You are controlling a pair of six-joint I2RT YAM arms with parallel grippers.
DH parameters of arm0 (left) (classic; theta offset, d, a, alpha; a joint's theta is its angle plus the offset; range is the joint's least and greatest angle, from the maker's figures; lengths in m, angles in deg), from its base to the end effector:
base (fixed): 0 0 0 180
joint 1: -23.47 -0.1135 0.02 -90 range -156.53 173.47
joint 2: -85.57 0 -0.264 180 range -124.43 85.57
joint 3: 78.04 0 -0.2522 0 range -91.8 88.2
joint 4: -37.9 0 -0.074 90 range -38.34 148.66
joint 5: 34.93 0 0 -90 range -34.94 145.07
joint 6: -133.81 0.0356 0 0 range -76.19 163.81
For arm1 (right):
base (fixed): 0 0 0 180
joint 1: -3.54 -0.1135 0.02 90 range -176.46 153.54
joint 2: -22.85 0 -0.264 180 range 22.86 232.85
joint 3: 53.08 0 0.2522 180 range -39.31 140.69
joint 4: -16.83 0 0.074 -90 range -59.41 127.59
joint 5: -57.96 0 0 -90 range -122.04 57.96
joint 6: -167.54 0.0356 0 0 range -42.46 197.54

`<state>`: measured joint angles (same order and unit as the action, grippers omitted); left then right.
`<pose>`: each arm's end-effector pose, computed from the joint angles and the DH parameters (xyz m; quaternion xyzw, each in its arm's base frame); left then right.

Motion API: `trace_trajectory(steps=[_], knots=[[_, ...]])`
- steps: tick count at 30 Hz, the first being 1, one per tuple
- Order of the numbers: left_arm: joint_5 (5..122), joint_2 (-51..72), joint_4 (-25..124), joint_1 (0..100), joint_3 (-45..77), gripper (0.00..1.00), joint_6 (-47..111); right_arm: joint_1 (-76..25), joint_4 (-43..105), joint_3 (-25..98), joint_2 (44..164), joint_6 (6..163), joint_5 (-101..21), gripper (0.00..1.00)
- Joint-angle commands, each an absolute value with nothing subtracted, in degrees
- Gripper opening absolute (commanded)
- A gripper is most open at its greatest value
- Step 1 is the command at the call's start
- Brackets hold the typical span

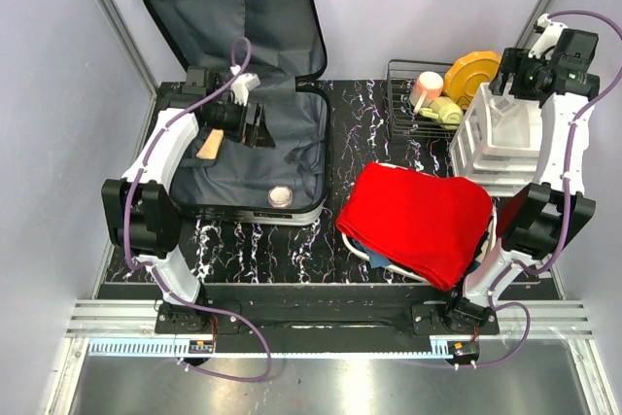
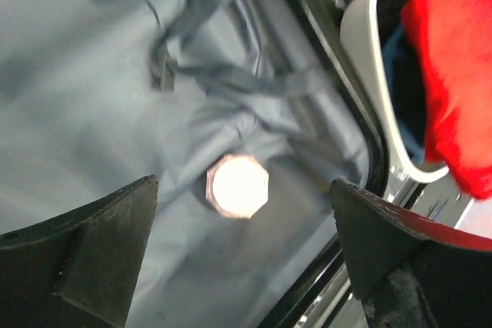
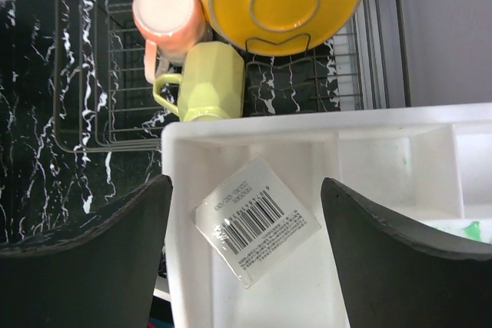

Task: Open, take out, and arrange the luggage

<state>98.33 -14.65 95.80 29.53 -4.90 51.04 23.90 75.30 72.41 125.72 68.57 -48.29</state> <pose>0.3752 -0.0644 0.3245 0.2229 0.8569 -0.3446 0.3118 0.3778 -0.1296 0.4045 0.0235 0.8835 0.0077 0.4678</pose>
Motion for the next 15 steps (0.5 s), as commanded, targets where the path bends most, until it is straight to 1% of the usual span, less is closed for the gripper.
trace_trajectory(steps=[1, 2, 3, 4, 5, 7, 10, 12, 13, 14, 15], knots=[[97.08, -14.09, 107.53, 31.37, -3.56, 0.96, 72.14, 23.75, 72.69, 77.49, 124.72, 70.59, -51.98, 0.87], [96.29, -15.14, 111.12, 32.16, -3.12, 0.94, 74.64, 23.75, 72.78, 78.45, 124.72, 70.95, -52.52, 0.88], [95.15, -15.58, 112.29, 34.08, -2.77, 0.9, 76.4, 23.75, 72.61, 78.89, 124.63, 71.3, -53.91, 0.88], [93.06, -16.02, 113.17, 35.23, -2.07, 0.89, 79.2, 23.75, 72.69, 79.25, 124.63, 72.43, -54.62, 0.89], [92.16, -16.46, 113.7, 36.2, -1.45, 0.88, 80.01, 23.75, 72.69, 79.86, 124.63, 72.97, -55.42, 0.93], [90.93, -17.17, 113.62, 38.75, -0.13, 0.86, 80.98, 23.66, 72.6, 80.65, 124.55, 74.37, -57.35, 0.96], [87.26, -18.31, 111.52, 40.87, 1.71, 0.86, 79.07, 23.31, 72.6, 80.92, 124.11, 74.9, -58.23, 0.98], [84.87, -18.84, 108.19, 41.66, 2.94, 0.9, 76.44, 22.61, 72.95, 80.83, 123.67, 74.56, -58.5, 0.98], [82.42, -18.93, 106.6, 41.83, 4.17, 0.96, 75.46, 22.35, 73.22, 80.57, 123.58, 74.38, -58.67, 0.98], [81.44, -19.02, 103.98, 42.1, 4.79, 0.99, 74.49, 21.82, 73.74, 80.48, 123.58, 74.2, -58.94, 0.98], [80.56, -19.1, 103.08, 42.45, 5.23, 0.99, 73.27, 21.56, 74.18, 80.39, 123.32, 74.11, -59.11, 0.98]])
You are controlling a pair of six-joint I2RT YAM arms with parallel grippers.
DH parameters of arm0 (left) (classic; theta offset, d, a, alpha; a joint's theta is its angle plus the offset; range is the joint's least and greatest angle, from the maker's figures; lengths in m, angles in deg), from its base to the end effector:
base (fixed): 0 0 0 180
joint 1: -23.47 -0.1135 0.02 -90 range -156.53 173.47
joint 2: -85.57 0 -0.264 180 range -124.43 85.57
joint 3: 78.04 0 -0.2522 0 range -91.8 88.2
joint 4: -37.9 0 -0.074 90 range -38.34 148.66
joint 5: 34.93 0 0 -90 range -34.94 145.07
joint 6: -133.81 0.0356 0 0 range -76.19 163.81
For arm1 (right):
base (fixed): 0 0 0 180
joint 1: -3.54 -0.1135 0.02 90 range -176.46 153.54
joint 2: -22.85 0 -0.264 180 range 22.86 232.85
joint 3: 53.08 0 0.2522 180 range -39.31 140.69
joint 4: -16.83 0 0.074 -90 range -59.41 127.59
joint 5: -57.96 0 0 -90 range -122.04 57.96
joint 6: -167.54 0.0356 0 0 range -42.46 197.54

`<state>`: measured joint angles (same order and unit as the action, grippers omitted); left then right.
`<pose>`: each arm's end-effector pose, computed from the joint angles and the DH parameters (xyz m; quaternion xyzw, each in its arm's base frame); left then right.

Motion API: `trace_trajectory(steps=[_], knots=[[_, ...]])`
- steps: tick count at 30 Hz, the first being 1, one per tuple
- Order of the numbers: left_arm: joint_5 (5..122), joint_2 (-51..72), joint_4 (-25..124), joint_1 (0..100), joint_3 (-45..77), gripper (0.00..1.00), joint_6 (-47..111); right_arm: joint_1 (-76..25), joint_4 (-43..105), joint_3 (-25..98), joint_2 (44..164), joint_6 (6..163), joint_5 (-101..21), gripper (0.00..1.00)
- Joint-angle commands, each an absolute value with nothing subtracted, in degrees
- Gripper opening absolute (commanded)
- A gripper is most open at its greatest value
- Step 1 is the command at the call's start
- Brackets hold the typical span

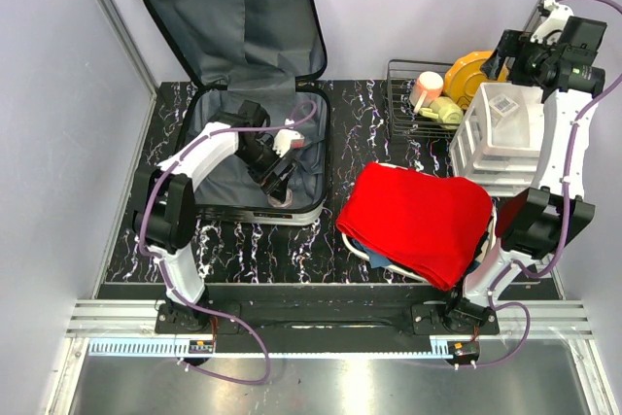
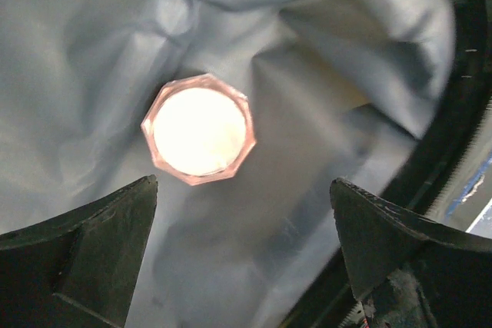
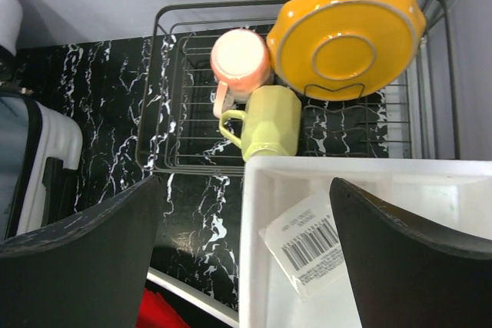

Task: Open, take out, and arrange the luggage

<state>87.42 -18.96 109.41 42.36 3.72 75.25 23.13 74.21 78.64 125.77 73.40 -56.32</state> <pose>0.3334 -0.1342 0.2397 0.4329 0.8517 -0.2642 0.1317 0.3756 -0.1181 0.4414 0.0066 0.8473 0.0743 0.5258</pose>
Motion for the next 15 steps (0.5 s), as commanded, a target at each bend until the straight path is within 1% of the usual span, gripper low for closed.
trace_trajectory(steps=[1, 8, 15], knots=[[79.16, -19.45, 102.2, 42.8, 5.93, 0.99, 72.82, 21.29, 74.27, 79.78, 123.23, 74.03, -59.11, 0.98], [73.53, -20.68, 93.87, 45.96, 12.17, 0.97, 70.27, 20.5, 72.96, 76.97, 121.74, 74.64, -61.48, 1.0], [67.11, -23.58, 87.09, 48.08, 15.08, 0.87, 66.5, 20.32, 72.08, 75.12, 120.33, 74.73, -62.1, 1.0]])
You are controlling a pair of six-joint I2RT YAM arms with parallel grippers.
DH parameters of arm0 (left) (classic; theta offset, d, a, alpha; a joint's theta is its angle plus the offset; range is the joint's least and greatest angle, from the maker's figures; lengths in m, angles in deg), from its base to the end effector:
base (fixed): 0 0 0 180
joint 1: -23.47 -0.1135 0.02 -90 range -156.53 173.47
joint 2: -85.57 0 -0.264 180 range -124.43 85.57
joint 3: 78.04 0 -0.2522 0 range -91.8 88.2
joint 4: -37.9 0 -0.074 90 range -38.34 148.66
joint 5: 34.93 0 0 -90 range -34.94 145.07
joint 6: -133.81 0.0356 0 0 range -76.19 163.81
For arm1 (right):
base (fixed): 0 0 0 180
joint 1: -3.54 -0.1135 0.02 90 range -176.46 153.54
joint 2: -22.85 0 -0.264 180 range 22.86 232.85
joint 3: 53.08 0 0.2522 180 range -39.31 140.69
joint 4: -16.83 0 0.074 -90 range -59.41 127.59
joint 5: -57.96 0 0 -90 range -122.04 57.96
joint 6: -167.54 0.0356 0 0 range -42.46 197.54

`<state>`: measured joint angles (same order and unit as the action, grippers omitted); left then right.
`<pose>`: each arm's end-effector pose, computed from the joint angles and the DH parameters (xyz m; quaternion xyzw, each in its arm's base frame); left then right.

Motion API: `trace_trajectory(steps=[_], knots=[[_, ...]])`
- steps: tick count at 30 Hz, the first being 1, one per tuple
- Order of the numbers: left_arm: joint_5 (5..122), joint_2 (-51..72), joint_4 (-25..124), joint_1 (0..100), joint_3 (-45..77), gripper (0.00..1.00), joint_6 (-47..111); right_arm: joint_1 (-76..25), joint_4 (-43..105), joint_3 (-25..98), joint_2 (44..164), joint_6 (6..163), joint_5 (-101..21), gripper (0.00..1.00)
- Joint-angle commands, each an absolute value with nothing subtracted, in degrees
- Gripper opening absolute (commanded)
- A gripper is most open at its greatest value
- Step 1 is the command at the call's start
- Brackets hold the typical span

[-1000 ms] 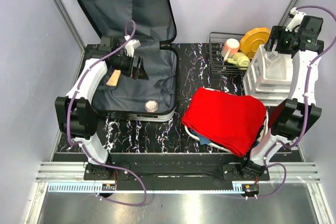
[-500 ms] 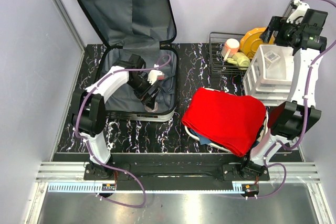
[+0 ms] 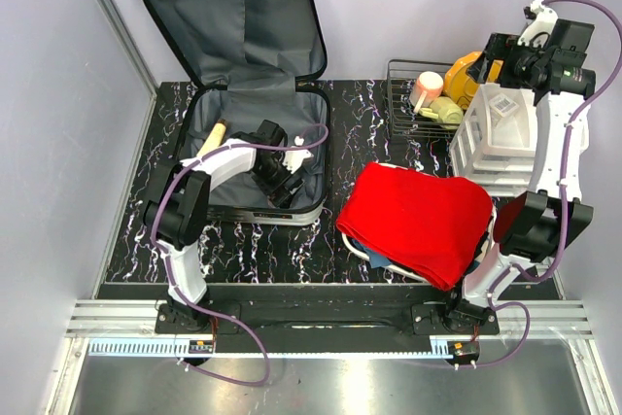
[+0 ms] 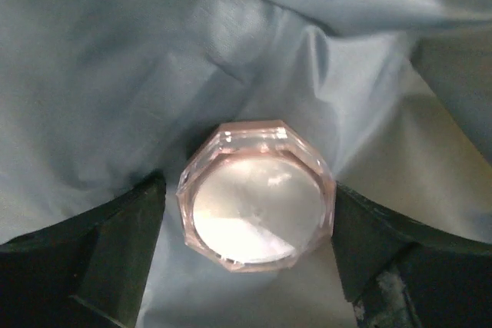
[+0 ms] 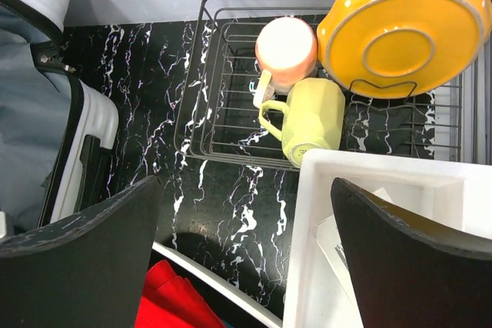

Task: Open, take out, and arrange the luggage

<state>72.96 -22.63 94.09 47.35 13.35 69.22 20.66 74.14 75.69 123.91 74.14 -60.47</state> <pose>0.3308 -0.1584 0.1752 0.4262 0.8829 -0.1526 0.1243 0.3734 -0.0973 0.4379 -0.0226 0.8466 0.1220 0.5176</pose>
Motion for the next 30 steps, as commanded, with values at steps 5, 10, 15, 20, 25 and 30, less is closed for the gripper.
trace_trajectory(steps=[5, 10, 15, 20, 25, 30], knots=[[63.41, -24.03, 84.79, 48.16, 15.52, 0.68, 64.12, 20.32, 71.99, 74.24, 119.71, 74.47, -62.37, 1.0], [65.78, -18.25, 87.95, 47.9, 13.94, 0.47, 64.29, 20.24, 71.73, 73.63, 118.92, 73.85, -63.42, 1.0], [69.03, -15.94, 94.62, 45.53, 5.01, 0.42, 63.77, 19.01, 70.67, 72.48, 117.95, 73.24, -65.53, 1.0], [82.99, -16.82, 102.89, 40.35, -7.14, 0.42, 63.15, 15.23, 70.23, 71.52, 116.82, 69.2, -71.91, 1.0], [90.93, -16.64, 105.98, 40.08, -16.12, 0.42, 64.38, 6.12, 67.69, 66.34, 115.14, 61.11, -77.49, 0.99], [89.61, -13.22, 98.96, 41.39, -14.12, 0.43, 60.43, -4.01, 65.05, 68.95, 120.14, 67.67, -74.23, 0.98]])
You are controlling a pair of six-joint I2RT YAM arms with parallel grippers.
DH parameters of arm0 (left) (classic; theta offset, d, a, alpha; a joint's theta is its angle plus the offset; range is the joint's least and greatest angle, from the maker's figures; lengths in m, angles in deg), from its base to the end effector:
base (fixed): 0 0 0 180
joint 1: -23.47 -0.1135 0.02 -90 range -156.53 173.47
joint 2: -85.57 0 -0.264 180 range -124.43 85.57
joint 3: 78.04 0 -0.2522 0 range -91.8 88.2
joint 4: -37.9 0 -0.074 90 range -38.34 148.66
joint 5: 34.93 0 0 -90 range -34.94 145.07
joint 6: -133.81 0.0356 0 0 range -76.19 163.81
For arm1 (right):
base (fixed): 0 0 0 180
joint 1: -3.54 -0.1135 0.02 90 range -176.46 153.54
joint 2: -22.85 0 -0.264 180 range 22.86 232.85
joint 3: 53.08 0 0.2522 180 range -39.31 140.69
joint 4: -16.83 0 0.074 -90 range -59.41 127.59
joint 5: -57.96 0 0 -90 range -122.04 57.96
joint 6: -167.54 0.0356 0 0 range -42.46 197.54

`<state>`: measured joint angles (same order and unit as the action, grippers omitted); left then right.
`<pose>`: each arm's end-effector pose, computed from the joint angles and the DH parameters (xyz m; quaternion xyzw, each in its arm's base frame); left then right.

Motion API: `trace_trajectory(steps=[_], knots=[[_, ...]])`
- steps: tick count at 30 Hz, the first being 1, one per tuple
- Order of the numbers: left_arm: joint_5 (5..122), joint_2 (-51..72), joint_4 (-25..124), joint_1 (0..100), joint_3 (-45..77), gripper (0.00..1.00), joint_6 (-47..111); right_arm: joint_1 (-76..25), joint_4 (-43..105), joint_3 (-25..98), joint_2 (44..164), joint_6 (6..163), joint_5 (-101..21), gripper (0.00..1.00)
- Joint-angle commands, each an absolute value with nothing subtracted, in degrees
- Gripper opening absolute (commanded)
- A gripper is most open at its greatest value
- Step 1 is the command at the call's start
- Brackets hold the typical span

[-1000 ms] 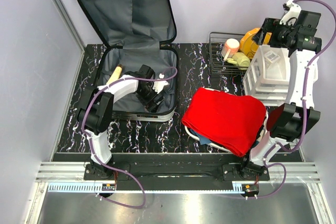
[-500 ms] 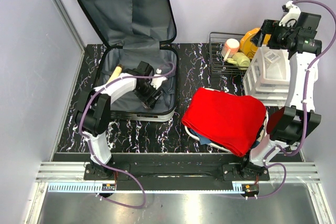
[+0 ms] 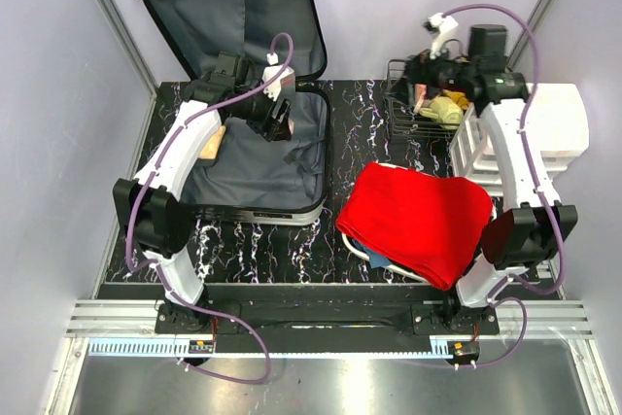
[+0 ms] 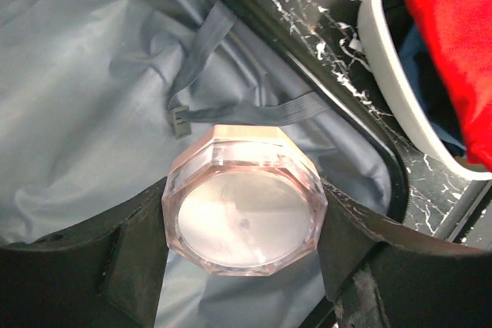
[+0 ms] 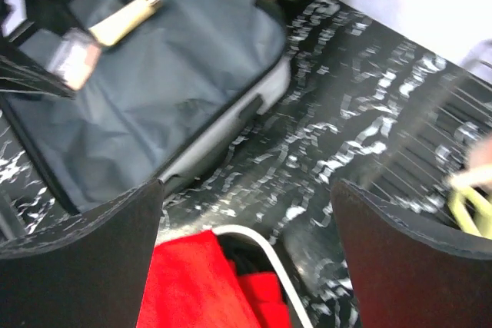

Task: Open, take out, and arrange the luggage

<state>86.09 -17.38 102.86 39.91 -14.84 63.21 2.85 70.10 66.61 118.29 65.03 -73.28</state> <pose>0.3685 -0.1279 0.3498 0.3643 0.8372 -0.2438 0.3272 0.3628 0.0278 0.4310 -0.2702 0.7806 0.2530 0.5036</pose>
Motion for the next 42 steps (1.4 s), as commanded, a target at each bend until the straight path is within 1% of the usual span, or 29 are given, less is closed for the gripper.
trace_trajectory(steps=[1, 2, 4, 5, 10, 20, 27, 31, 35, 38, 42], knots=[[89.17, -11.21, 95.55, 41.83, -13.06, 0.44, 60.25, -5.33, 64.7, 70.01, 121.54, 69.61, -74.14, 0.98], [88.64, -10.24, 93.77, 42.97, -11.92, 0.44, 60.25, -7.78, 64.0, 71.07, 124.34, 73.81, -74.32, 0.98], [86.36, -7.69, 89.39, 44.2, -8.92, 0.44, 60.51, -9.73, 63.9, 75.02, 127.43, 77.44, -75.02, 0.96], [85.48, -7.07, 88.41, 45.43, -8.13, 0.44, 60.77, -11.04, 64.16, 76.25, 130.14, 82.06, -76.15, 0.95], [82.67, -5.57, 82.78, 47.37, -5.4, 0.44, 59.63, -13.77, 64.25, 81.7, 135.7, 89.4, -82.04, 0.95], [81.35, -6.62, 80.22, 49.39, -6.54, 0.44, 59.98, -16.76, 63.72, 81.71, 137.11, 90.2, -92.59, 0.94], [81.7, -7.5, 79.87, 50.19, -8.03, 0.44, 61.56, -19.4, 66.27, 82.75, 138.43, 87.65, -92.51, 0.93], [81.78, -8.03, 79.78, 50.36, -8.91, 0.44, 62.27, -19.76, 67.24, 84.87, 139.84, 87.47, -91.81, 0.88], [81.17, -8.56, 79.7, 50.36, -9.18, 0.44, 62.44, -20.11, 68.03, 86.02, 140.72, 87.3, -91.81, 0.74], [80.12, -8.64, 79.52, 50.54, -9.18, 0.44, 62.36, -20.11, 69.0, 86.11, 140.89, 87.12, -91.63, 0.68], [79.33, -8.38, 78.47, 50.45, -8.83, 0.45, 62.18, -20.28, 72.95, 89.26, 142.56, 85.98, -91.02, 0.76]])
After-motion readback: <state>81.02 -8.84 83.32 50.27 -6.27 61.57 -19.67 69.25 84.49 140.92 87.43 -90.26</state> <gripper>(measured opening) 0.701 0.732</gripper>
